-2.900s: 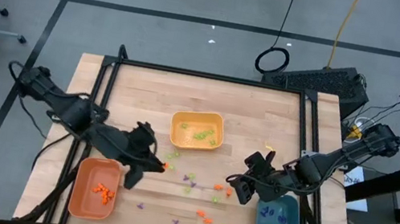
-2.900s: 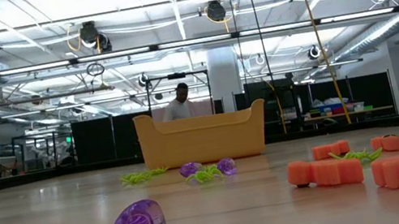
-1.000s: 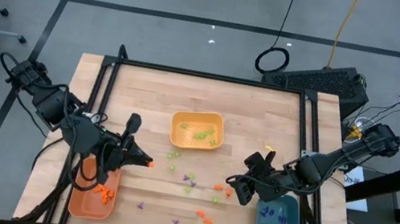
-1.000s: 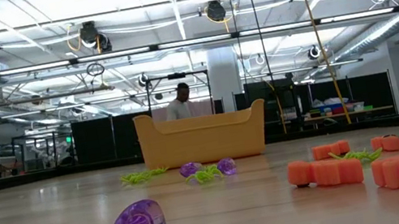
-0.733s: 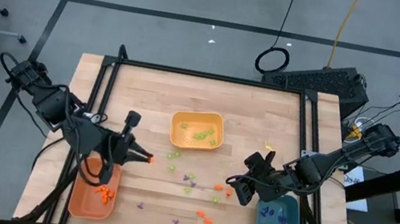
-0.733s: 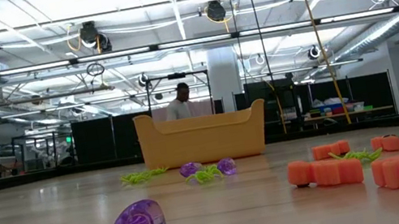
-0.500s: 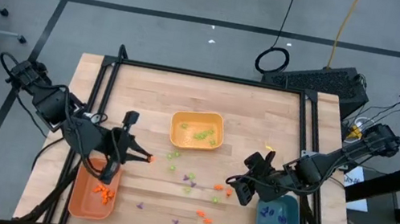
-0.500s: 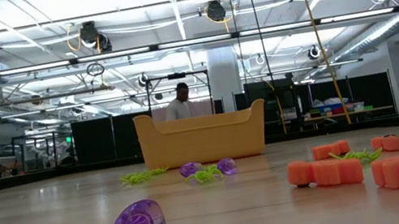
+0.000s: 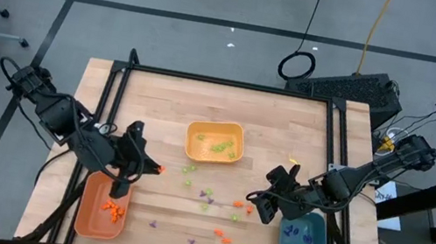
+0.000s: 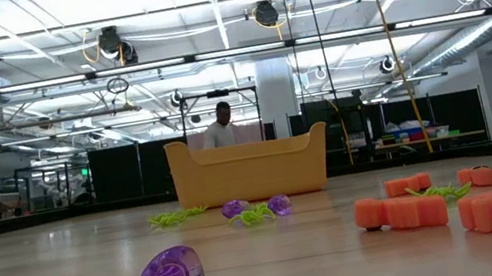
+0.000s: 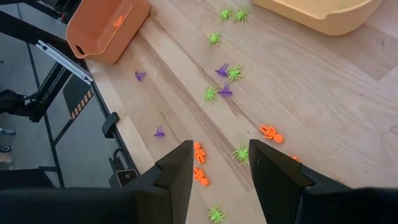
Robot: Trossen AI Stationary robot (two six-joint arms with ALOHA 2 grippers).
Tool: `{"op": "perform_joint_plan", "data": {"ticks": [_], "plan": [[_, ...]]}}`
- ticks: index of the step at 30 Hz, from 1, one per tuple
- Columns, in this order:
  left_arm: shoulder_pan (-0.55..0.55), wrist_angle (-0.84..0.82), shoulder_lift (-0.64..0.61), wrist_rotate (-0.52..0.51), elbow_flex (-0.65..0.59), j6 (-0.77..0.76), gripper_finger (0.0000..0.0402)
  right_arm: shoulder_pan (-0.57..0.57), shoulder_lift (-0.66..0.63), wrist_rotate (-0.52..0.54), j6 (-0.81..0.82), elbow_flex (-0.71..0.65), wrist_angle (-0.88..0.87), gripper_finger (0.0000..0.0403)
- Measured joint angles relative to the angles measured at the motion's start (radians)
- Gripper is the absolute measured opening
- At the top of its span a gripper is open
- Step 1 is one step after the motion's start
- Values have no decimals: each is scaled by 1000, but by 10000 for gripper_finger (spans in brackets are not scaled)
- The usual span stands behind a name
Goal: Sort Halloween decoration
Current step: Put the orange skeleton toy into the orange bin
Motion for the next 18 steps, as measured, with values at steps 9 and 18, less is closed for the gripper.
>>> {"op": "perform_joint_plan", "data": {"ticks": [9, 18], "plan": [[0, -146, 7, 178, 0, -189, 18, 0, 0, 11, 0, 0, 0, 141], [-74, -388, 54, 301, 0, -336, 18, 0, 0, 48, 0, 0, 0, 141]]}}
